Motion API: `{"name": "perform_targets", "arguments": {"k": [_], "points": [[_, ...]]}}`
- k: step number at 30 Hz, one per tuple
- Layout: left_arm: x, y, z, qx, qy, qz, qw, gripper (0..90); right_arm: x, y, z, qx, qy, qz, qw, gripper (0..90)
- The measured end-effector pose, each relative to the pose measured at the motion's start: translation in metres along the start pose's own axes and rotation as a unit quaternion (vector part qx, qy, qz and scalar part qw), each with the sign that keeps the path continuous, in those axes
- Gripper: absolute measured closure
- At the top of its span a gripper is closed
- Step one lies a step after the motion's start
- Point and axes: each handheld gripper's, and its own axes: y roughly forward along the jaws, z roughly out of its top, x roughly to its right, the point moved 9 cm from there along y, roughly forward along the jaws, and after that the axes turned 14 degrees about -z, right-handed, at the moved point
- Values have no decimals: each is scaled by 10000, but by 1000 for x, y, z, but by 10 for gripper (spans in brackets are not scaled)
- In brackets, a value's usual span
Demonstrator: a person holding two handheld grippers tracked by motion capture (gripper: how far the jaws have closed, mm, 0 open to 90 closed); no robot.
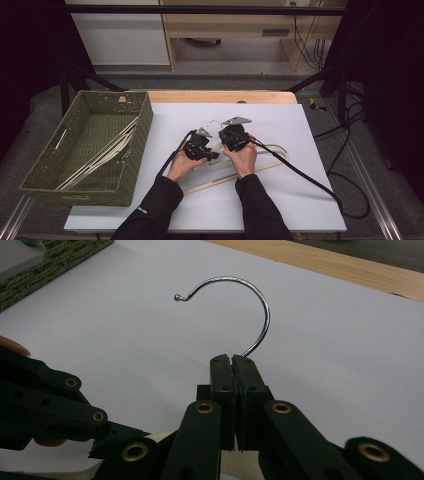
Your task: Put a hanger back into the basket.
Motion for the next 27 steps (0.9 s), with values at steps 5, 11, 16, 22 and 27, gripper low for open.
{"name": "perform_targets", "arguments": {"k": [5, 11, 16, 22, 27], "points": [[5, -4, 0, -19, -40, 67, 10000, 755, -1, -7, 0, 54, -88, 48, 9999, 887], [15, -10, 3, 107, -83, 116, 9998, 769, -4, -26, 4, 176, -8, 264, 9995, 813], [27, -17, 5, 270, -73, 40, 9996, 786, -1, -51, 4, 356, 8, 427, 9985, 671], [46, -25, 7, 420, 99, -39, 9991, 802, 16, -86, 1, 771, 69, 654, 9948, 447], [61, -29, 8, 458, 256, -130, 9985, 814, 32, -115, -7, 1120, -71, 648, 9916, 268]]}}
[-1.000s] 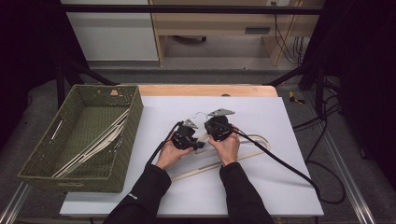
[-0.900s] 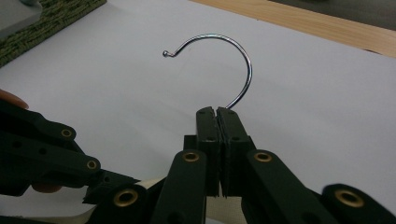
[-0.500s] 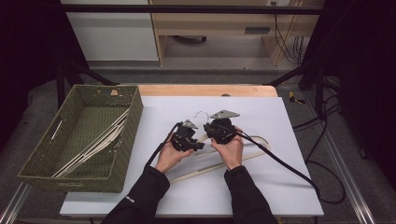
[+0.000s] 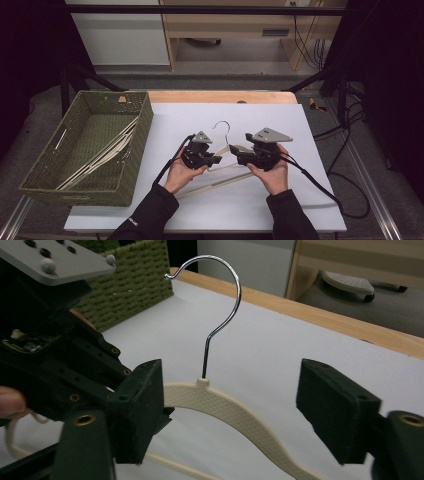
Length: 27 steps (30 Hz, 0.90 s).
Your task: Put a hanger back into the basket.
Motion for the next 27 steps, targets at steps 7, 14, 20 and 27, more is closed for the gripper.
{"name": "perform_targets", "arguments": {"k": [7, 14, 20, 27], "points": [[19, -5, -3, -70, 257, -140, 9995, 831, 13, -32, -12, 183, 36, 20, 9998, 150], [37, -9, -8, -132, 398, -356, 9985, 853, 24, -47, -38, 88, 80, 8, 9999, 126], [53, -16, -13, -102, 508, -475, 9975, 863, 31, -57, -51, 62, 76, 8, 10000, 92], [63, -34, -11, -9, 640, -394, 9972, 864, 37, -66, -57, 56, 182, -80, 9998, 81]]}}
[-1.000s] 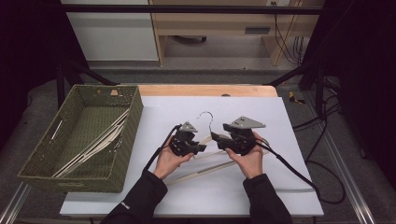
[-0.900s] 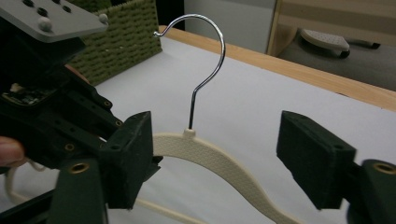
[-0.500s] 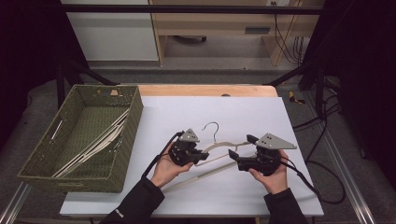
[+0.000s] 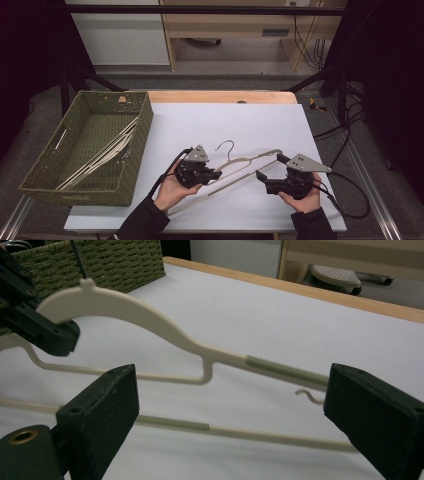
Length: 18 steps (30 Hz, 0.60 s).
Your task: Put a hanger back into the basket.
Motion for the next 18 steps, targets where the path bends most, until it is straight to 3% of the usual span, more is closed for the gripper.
{"name": "perform_targets", "arguments": {"k": [10, 18], "points": [[5, -39, 13, 301, 46, 205, 9993, 863, 9, -9, -1, 83, 67, -93, 9999, 73], [9, -78, 26, 283, 292, 486, 9980, 863, 14, -13, -2, 120, 119, -128, 9998, 69]]}}
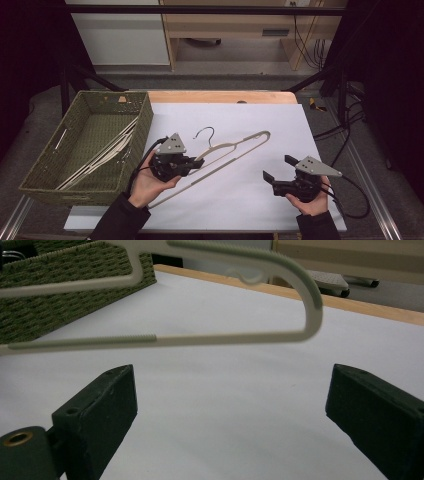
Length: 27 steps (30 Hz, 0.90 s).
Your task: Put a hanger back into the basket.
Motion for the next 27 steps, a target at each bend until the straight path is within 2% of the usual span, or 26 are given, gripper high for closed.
{"name": "perform_targets", "arguments": {"k": [3, 6, 10, 15, 22, 25, 27], "points": [[0, -15, 8, 81, 60, 35, 9999, 863, 1, -2, 0, -1, 105, -14, 9999, 67], [0, -30, 15, 132, 114, 93, 9998, 863, 3, -3, 0, 2, 108, -40, 9999, 65], [-2, -49, 24, 144, 220, 281, 9993, 863, 5, -4, -1, 14, 112, -62, 9999, 63], [-5, -72, 32, 212, 343, 375, 9985, 863, 8, -4, -2, 10, 123, -112, 9999, 62], [-17, -98, 36, 149, 481, 505, 9975, 863, 10, -4, -2, 30, 111, -115, 9999, 62], [-24, -108, 33, 145, 467, 603, 9970, 863, 9, -4, -2, 23, 121, -127, 9998, 62], [-31, -116, 31, 228, 406, 647, 9968, 863, 9, -4, -2, 20, 122, -122, 9998, 61]]}}
